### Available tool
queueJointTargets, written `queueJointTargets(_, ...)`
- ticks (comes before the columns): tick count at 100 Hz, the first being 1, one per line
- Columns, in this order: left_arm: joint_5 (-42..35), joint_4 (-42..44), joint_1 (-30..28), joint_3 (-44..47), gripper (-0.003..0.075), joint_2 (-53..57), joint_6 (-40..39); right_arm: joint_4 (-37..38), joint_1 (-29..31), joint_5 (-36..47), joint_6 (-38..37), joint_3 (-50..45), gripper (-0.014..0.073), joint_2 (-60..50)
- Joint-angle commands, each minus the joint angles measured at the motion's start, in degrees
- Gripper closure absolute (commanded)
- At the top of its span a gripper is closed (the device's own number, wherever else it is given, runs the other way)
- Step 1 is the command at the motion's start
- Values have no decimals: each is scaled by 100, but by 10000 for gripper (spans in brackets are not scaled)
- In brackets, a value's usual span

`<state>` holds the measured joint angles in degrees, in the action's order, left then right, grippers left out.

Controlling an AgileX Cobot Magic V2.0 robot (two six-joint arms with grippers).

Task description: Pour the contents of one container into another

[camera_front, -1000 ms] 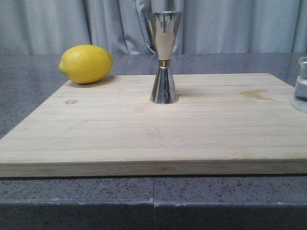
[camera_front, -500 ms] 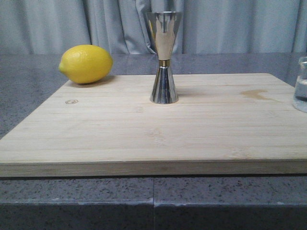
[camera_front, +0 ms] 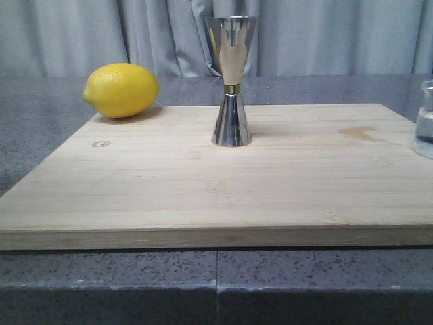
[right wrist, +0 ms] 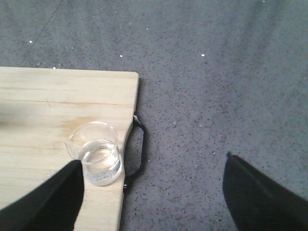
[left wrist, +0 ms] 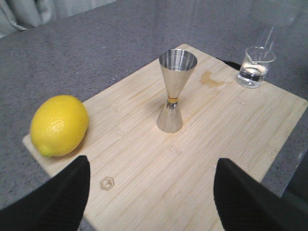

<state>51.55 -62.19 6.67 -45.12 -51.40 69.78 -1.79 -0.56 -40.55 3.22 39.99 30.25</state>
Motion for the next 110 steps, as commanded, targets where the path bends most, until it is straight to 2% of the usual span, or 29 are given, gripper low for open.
queueJointTargets(1, 115, -1021, -3, -148, 230, -409, 783, -14, 31, 501, 39, 205, 53, 66)
queueJointTargets(18, 460, -1599, 151, -148, 230, -1261, 2088, -14, 31, 500, 39, 205, 53, 66)
queueJointTargets(45, 309, -2504, 960, -148, 230, -2343, 3447, -14, 31, 547, 39, 205, 53, 66)
queueJointTargets(74, 294, -3825, 1479, -159, 230, -3378, 4880, -14, 31, 612, 39, 205, 53, 66)
queueJointTargets(88, 285, -4320, 1626, -230, 230, -3702, 5376, -14, 31, 627, 39, 205, 53, 66)
queueJointTargets(110, 271, -4329, 1778, -728, 230, -4155, 5387, -14, 31, 627, 39, 205, 53, 66)
